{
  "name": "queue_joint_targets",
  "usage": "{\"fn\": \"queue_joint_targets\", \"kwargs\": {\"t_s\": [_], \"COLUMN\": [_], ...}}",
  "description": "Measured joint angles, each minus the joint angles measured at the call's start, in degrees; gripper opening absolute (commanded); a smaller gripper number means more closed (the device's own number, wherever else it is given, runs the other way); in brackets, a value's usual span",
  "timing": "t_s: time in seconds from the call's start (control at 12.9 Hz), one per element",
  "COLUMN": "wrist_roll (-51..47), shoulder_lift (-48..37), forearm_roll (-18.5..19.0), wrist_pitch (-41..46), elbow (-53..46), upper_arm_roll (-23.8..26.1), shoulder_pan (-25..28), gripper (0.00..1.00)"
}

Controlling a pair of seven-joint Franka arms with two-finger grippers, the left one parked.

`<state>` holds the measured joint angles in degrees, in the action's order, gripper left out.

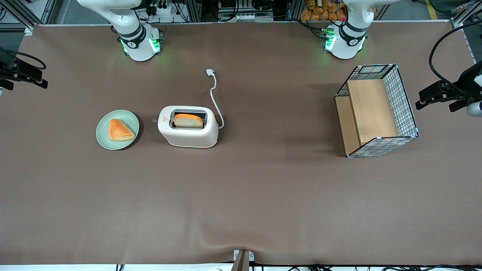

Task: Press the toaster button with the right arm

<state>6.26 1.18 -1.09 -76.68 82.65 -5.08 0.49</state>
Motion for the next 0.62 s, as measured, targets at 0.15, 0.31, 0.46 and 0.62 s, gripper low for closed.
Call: {"fn": "queue_joint_targets", "kwargs": {"t_s": [0.15,0.31,0.46,0.62], "wrist_roll": [0.0,0.0,0.0,0.0], "shoulder_lift": [0.1,0.2,0.4,0.8], "forearm_roll": [0.0,0.0,0.0,0.0], "wrist_pitch": [0.0,0.1,1.1,2.3], "elbow": [0.0,0.0,0.0,0.3], "upper_arm_roll": [0.0,0.1,0.3,0.5], "shoulder_pan": [0.0,0.0,0.0,0.0], "gripper": [1.0,1.0,1.0,1.0]}}
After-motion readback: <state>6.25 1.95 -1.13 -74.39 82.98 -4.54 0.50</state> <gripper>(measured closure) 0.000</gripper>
